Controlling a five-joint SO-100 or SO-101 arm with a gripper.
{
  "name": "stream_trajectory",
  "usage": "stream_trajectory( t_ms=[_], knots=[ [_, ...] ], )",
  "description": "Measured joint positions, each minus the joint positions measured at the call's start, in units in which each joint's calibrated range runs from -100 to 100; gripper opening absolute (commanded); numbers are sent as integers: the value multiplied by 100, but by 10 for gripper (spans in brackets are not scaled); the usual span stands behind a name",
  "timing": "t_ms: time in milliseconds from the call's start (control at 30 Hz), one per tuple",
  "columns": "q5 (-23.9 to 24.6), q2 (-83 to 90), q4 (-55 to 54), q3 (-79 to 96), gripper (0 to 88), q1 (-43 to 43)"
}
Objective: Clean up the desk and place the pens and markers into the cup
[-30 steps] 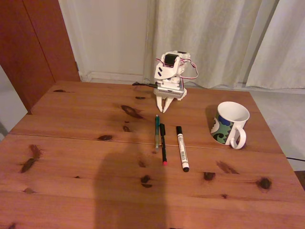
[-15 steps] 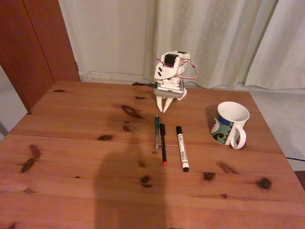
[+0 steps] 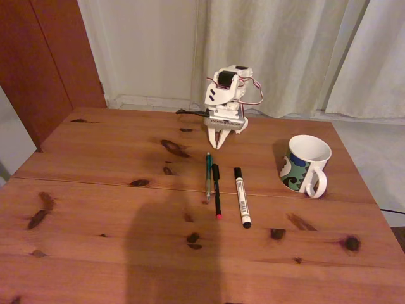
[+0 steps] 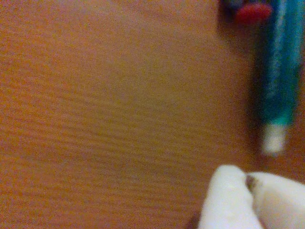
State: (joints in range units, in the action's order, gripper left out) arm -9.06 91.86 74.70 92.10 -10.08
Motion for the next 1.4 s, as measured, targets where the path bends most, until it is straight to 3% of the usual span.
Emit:
stream_trajectory(
  t_ms=[300, 767, 967, 1267, 1400],
  knots=[
    [24, -3025, 50, -2081, 7, 110],
    [982, -8254, -755, -5868, 7, 799],
    [1328, -9144, -1136, -6718, 7, 1071],
    [1382, -9627, -1360, -6862, 13, 1100],
    [1382, -9627, -1360, -6862, 67, 1100]
  ],
)
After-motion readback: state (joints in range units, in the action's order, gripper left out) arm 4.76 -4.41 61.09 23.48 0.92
